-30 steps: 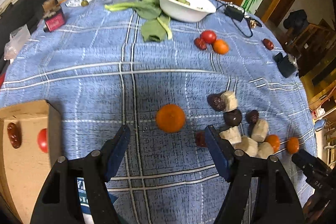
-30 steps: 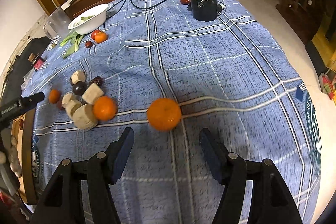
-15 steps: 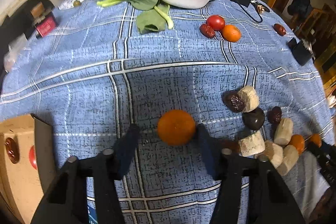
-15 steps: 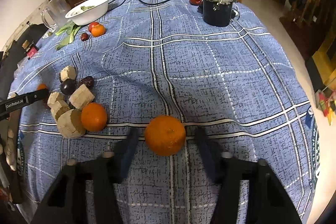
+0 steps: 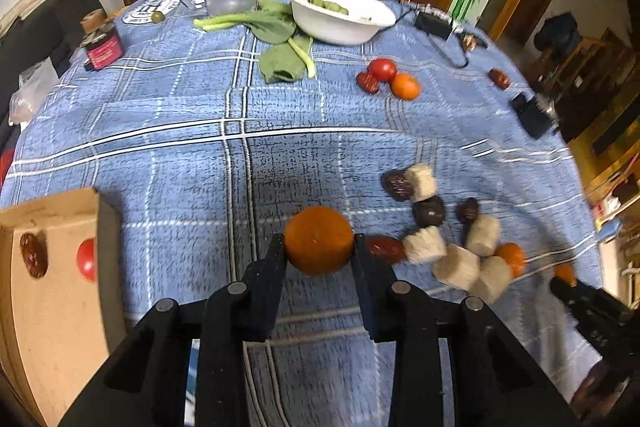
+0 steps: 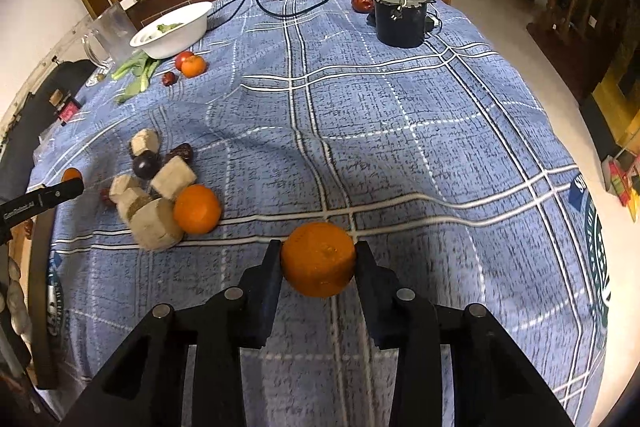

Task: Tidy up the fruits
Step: 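Carry both oranges into the tray and open both tools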

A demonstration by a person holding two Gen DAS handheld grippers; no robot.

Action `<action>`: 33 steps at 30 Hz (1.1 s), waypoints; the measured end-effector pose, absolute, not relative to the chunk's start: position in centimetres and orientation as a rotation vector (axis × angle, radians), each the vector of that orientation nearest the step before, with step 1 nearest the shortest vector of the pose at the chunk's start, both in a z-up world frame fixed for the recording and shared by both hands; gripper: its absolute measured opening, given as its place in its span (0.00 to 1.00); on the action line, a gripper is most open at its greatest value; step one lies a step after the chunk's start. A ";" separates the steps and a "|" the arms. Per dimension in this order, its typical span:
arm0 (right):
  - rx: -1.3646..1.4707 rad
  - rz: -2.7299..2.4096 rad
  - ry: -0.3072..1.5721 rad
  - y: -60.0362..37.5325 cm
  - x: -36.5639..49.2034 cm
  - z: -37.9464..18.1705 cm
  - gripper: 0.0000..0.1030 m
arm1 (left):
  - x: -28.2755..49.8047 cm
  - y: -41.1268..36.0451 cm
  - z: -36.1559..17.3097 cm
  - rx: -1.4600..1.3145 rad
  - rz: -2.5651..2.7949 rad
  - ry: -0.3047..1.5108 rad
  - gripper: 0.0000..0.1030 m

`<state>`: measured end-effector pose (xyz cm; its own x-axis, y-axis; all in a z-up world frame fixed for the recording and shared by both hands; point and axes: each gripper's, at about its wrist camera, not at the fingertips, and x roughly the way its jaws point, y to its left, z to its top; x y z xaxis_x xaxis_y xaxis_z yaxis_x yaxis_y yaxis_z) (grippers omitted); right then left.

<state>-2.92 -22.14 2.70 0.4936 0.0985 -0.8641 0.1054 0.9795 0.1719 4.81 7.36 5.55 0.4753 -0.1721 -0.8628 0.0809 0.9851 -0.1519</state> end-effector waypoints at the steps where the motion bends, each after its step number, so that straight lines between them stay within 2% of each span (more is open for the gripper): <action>1: 0.215 0.000 1.055 -21.9 -3.1 2.9 0.37 | 4.1 7.7 6.2 -0.111 -0.156 1.053 0.30; 9: 0.183 0.069 1.016 -18.0 -4.0 5.3 0.37 | -0.2 11.4 9.0 -0.171 -0.116 0.995 0.30; 15: 0.144 0.180 0.991 -12.2 -3.5 7.2 0.37 | -3.0 18.0 9.6 -0.229 -0.009 0.987 0.30; 24: 0.035 0.425 1.001 0.7 -2.1 8.5 0.37 | -5.4 28.4 8.7 -0.308 0.160 1.006 0.31; 33: -0.032 0.638 1.043 13.0 -0.8 7.5 0.38 | -4.6 33.0 6.2 -0.322 0.172 1.057 0.31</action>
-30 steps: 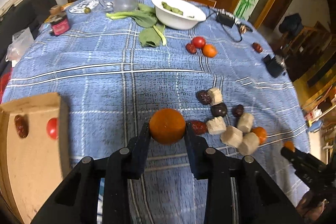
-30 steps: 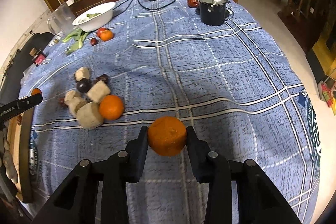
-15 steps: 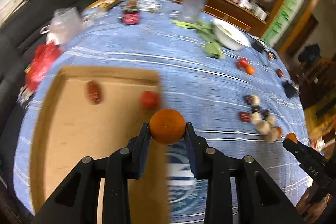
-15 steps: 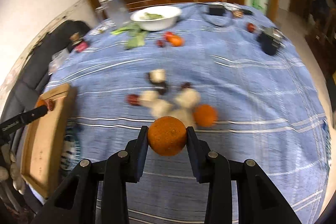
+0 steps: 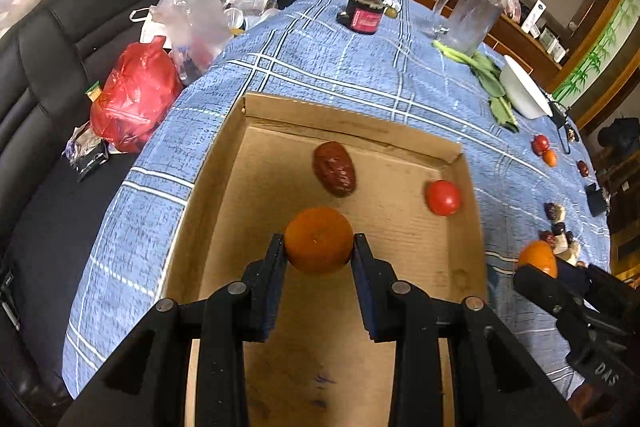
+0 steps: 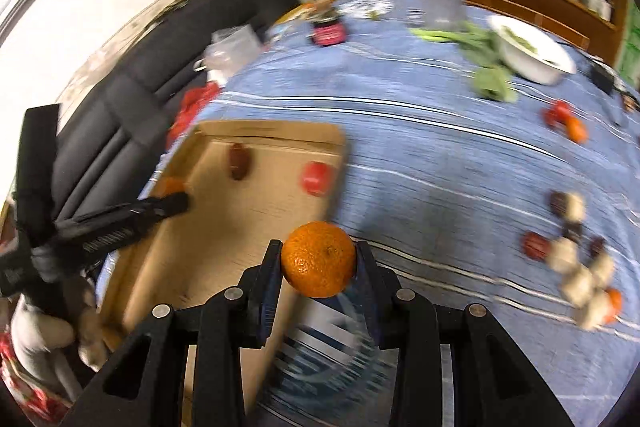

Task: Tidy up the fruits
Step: 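Carry both oranges into the tray and open both tools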

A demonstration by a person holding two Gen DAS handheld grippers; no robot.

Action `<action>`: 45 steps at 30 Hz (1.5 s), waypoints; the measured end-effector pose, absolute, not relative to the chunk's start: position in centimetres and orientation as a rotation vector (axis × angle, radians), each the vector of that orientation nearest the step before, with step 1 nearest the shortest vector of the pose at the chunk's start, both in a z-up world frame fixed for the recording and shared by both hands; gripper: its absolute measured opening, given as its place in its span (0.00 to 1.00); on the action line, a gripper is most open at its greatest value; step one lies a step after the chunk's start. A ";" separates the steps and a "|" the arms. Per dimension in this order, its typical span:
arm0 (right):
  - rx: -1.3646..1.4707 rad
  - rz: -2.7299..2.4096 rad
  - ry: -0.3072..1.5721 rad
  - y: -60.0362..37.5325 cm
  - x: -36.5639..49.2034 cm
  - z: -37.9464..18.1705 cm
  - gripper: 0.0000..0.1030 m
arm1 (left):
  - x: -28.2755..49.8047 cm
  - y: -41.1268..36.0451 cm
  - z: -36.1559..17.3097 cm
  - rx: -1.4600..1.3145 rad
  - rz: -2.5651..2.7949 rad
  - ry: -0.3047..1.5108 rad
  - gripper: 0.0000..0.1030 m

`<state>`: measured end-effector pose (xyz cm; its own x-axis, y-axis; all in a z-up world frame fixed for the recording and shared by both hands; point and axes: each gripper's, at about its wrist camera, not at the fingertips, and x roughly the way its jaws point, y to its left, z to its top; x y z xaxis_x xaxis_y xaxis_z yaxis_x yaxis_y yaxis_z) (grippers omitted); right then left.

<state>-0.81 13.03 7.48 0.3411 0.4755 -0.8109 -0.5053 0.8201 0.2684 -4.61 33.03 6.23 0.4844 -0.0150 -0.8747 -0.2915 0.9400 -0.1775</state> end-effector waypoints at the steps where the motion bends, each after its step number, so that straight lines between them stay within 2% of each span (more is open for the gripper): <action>1: -0.043 0.646 1.042 14.0 -0.6 7.3 0.38 | -4.3 33.3 6.0 -0.319 0.169 1.062 0.31; 8: -0.114 0.642 1.079 18.7 0.8 4.6 0.38 | -2.0 35.0 4.0 -0.343 0.145 1.105 0.31; 24: -0.176 0.582 1.090 19.4 2.2 2.4 0.38 | -0.2 33.6 3.1 -0.298 0.085 1.127 0.31; 30: -0.161 0.592 1.095 19.3 2.1 2.7 0.42 | -0.9 34.0 3.6 -0.331 0.110 1.132 0.32; 33: -0.129 0.595 1.080 18.5 1.8 3.5 0.50 | -1.5 34.0 4.7 -0.315 0.145 1.112 0.42; 36: -0.102 0.590 1.061 17.6 1.3 4.4 0.51 | -2.0 33.5 6.1 -0.283 0.168 1.089 0.50; 38: -0.078 0.584 1.050 16.7 1.0 4.9 0.51 | -2.4 32.8 7.1 -0.253 0.191 1.077 0.63; 40: -0.059 0.568 1.043 15.6 0.7 5.4 0.51 | -2.7 31.8 8.0 -0.228 0.196 1.065 0.67; 45: 0.010 0.534 1.039 12.0 0.1 6.2 0.51 | -3.9 28.0 10.1 -0.122 0.208 1.025 0.67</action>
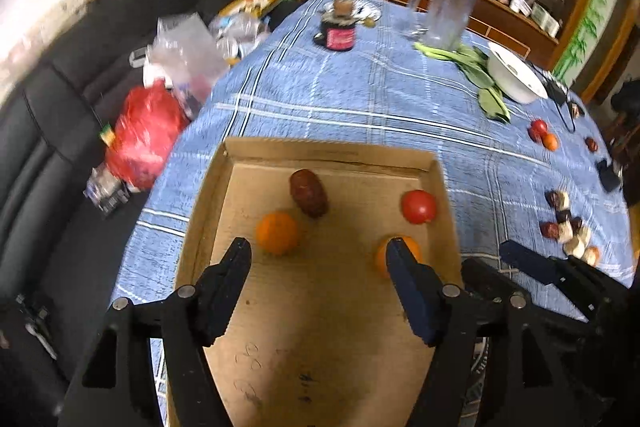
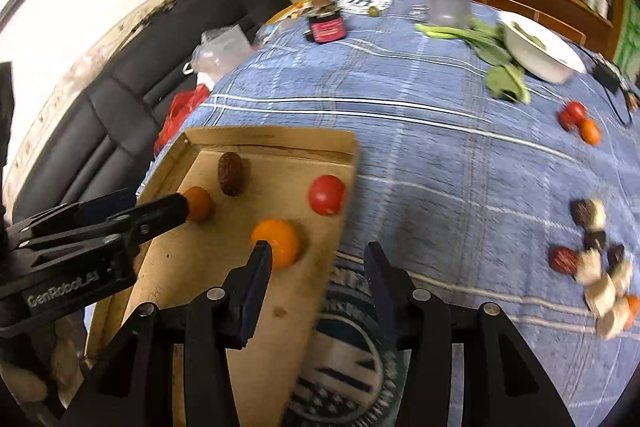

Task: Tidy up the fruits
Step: 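Carry both oranges into the tray and open both tools, then grasp a beige yam chunk with the left tool while the right tool grasps an orange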

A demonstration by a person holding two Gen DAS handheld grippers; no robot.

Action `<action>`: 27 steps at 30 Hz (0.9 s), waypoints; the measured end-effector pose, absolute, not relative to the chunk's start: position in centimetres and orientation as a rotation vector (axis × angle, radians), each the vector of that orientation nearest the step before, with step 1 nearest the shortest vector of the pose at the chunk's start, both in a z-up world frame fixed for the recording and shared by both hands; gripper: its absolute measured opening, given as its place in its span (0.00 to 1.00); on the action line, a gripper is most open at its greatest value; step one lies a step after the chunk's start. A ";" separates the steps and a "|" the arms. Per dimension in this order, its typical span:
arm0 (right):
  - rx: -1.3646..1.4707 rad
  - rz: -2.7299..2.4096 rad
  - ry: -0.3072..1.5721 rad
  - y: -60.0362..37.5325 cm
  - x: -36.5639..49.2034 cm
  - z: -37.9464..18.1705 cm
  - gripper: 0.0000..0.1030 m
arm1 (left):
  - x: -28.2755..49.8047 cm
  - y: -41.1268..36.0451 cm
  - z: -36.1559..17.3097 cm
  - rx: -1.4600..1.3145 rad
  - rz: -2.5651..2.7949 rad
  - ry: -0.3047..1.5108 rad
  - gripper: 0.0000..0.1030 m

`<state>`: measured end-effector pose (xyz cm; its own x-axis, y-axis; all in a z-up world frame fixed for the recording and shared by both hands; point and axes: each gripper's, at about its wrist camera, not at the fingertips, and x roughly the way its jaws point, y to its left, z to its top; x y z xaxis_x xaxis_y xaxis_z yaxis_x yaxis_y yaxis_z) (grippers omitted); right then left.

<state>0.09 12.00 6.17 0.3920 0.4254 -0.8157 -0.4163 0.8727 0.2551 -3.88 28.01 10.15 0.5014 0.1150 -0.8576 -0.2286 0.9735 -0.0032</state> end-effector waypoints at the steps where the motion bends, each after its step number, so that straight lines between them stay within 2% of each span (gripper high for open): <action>1: 0.021 0.524 1.036 11.0 -0.1 6.3 0.51 | -4.2 26.8 10.7 -0.086 0.212 1.013 0.67; 13: 0.126 0.414 1.040 -0.6 -3.6 6.9 0.51 | -7.1 15.4 13.4 0.063 0.137 0.957 0.67; 27: 0.139 0.325 1.005 -10.0 -6.0 8.2 0.55 | -8.4 7.4 13.7 0.030 0.034 0.939 0.67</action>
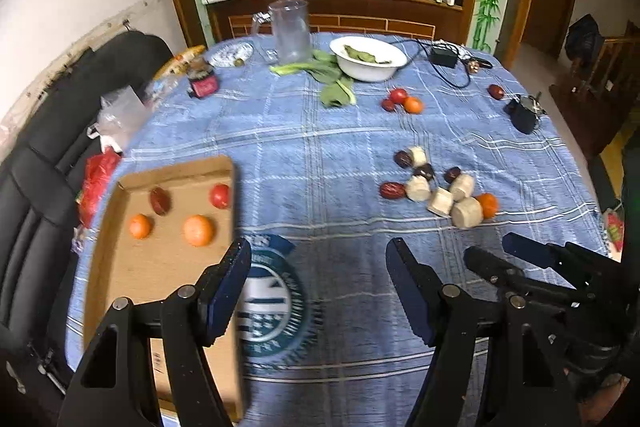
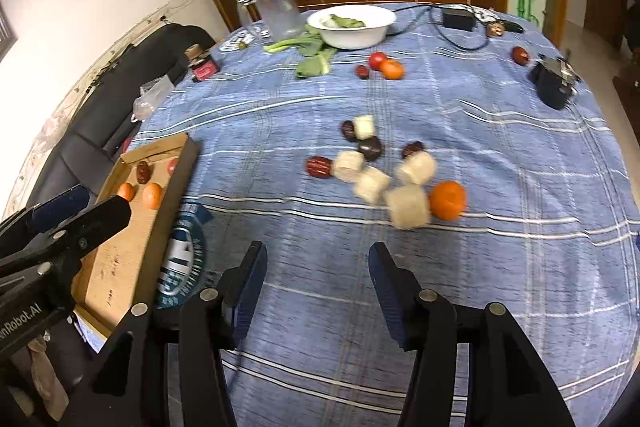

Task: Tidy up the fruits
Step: 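Grasp a beige yam chunk with the left tool while the right tool grasps an orange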

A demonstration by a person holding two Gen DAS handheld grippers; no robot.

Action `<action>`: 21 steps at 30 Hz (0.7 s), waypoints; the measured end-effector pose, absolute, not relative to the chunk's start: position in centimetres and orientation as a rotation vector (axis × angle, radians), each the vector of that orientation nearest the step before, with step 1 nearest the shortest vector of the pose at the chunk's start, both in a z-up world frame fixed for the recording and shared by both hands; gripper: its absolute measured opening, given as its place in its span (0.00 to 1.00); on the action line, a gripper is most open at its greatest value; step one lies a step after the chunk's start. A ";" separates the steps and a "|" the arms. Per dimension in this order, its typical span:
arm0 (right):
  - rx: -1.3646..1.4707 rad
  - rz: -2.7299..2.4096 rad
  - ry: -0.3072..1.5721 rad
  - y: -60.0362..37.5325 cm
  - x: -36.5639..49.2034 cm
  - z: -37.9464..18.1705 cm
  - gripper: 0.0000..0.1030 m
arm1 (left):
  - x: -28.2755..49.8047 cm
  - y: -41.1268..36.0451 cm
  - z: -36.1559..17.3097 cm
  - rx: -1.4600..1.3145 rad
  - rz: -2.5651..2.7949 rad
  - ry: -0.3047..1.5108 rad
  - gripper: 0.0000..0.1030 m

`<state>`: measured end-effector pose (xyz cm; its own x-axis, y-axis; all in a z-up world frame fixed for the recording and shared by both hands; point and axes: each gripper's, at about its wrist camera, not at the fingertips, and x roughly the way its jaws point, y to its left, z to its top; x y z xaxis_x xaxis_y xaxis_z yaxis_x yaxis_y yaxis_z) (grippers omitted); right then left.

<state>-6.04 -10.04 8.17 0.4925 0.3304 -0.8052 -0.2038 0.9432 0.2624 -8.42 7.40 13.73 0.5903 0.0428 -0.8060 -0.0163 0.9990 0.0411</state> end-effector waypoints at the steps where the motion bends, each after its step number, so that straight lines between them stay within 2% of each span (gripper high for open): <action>1: 0.142 0.307 1.012 -10.9 -6.2 7.9 0.55 | -8.3 7.2 13.2 0.016 0.025 0.957 0.67; 10: 0.180 0.214 1.068 -15.6 -6.0 5.6 0.55 | -7.6 6.1 9.1 -0.101 -0.040 1.066 0.67; 21: 0.204 0.180 1.075 -16.4 -2.3 4.2 0.55 | -6.7 6.7 7.6 -0.144 -0.073 1.095 0.67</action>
